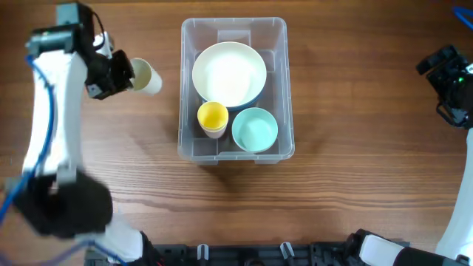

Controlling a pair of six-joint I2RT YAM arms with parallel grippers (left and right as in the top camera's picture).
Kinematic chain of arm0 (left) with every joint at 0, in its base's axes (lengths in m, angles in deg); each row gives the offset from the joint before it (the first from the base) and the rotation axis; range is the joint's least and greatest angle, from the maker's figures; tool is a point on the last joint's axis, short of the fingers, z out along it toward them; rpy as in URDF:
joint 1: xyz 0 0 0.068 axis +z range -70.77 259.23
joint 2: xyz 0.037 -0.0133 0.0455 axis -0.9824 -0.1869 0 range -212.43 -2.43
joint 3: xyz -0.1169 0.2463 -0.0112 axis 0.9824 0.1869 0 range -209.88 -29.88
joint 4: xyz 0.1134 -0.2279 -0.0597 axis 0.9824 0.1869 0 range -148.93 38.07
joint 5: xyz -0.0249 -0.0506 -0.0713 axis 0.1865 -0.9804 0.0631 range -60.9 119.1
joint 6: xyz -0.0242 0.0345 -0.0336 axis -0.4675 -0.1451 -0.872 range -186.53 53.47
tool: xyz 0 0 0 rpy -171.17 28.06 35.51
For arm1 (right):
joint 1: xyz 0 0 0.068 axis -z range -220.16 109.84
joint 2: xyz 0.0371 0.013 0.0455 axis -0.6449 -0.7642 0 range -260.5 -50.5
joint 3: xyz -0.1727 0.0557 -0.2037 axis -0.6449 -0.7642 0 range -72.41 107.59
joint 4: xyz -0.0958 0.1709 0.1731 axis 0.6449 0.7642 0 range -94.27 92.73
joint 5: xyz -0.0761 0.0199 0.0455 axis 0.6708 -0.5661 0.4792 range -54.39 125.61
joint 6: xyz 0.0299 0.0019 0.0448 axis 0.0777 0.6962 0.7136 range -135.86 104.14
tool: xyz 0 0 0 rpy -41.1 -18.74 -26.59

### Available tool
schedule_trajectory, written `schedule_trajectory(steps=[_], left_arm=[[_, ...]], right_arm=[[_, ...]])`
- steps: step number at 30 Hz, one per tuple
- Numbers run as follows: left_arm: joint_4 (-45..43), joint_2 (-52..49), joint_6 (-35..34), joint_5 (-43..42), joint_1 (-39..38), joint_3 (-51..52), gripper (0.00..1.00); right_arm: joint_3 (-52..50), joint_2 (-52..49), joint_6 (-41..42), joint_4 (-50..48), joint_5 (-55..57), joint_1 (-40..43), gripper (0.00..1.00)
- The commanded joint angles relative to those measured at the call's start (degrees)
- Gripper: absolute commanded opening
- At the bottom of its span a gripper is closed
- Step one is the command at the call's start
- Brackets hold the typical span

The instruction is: Pack container

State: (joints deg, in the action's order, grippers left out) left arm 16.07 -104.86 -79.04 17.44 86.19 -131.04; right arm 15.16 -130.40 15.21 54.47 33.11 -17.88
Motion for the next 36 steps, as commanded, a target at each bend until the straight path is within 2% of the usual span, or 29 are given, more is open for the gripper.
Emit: schedule_trajectory(steps=[1, 4, 7, 11, 16, 17, 18, 19, 20, 21, 22, 26, 28, 30, 32, 36], left_arm=[[3.17, 12.09, -0.79, -1.09, -7.98, -0.85, 0.04], [3.74, 15.39, -1.75, 2.82, -17.92, -0.85, 0.04], [3.19, 11.76, -3.41, 7.08, -25.49, -0.83, 0.04], [4.83, 4.31, -5.99, 10.45, -27.1, -0.83, 0.04], [6.14, -3.98, -7.5, 9.81, -27.74, -0.83, 0.04], [6.16, -4.96, -7.48, 9.6, -27.93, -0.83, 0.08], [6.08, -5.29, -7.48, 9.6, -28.24, -0.83, 0.46], [6.1, -4.94, -7.48, 9.6, -28.24, -0.92, 0.56], [6.36, -4.15, -7.48, 9.64, -28.11, -1.25, 0.84], [6.8, -2.6, -7.48, 9.62, -27.58, -2.03, 0.94], [7.15, -0.98, -7.48, 9.64, -26.97, -2.86, 1.0], [7.02, 7.98, -10.05, 11.17, -19.54, -5.68, 1.0], [6.71, 11.74, -11.13, 12.46, -11.13, -5.68, 1.0], [6.88, 12.02, -11.1, 17.11, -2.99, -5.68, 1.0], [5.95, 11.28, -10.21, 17.55, 2.82, -5.68, 1.0], [6.36, 11.02, -10.29, 15.54, 8.72, -5.66, 1.0]], right_arm=[[0.55, -0.42, 0.55, -0.02, 0.79, -0.09, 1.0], [0.55, -0.42, 0.55, -0.02, 0.79, -0.09, 1.0], [0.55, -0.42, 0.52, -0.02, 0.79, -0.09, 1.0], [0.55, -0.42, 0.52, -0.02, 0.79, -0.09, 1.0], [0.55, -0.42, 0.55, -0.02, 0.81, -0.09, 1.0], [0.55, -0.42, 0.52, -0.02, 0.81, -0.09, 1.0], [0.55, -0.42, 0.52, -0.02, 0.81, -0.09, 1.0], [0.55, -0.42, 0.52, -0.02, 0.79, -0.09, 1.0], [0.55, -0.42, 0.55, -0.02, 0.79, -0.09, 1.0], [0.55, -0.42, 0.52, -0.02, 0.79, -0.09, 1.0], [0.55, -0.42, 0.55, -0.02, 0.79, -0.09, 0.99], [0.55, -0.42, 0.52, -0.02, 0.79, -0.09, 1.0], [0.55, -0.42, 0.55, -0.02, 0.79, -0.09, 1.0], [0.55, -0.42, 0.52, -0.02, 0.79, -0.09, 1.0], [0.55, -0.42, 0.52, -0.02, 0.79, -0.09, 1.0], [0.55, -0.42, 0.55, -0.02, 0.79, -0.09, 1.0]])
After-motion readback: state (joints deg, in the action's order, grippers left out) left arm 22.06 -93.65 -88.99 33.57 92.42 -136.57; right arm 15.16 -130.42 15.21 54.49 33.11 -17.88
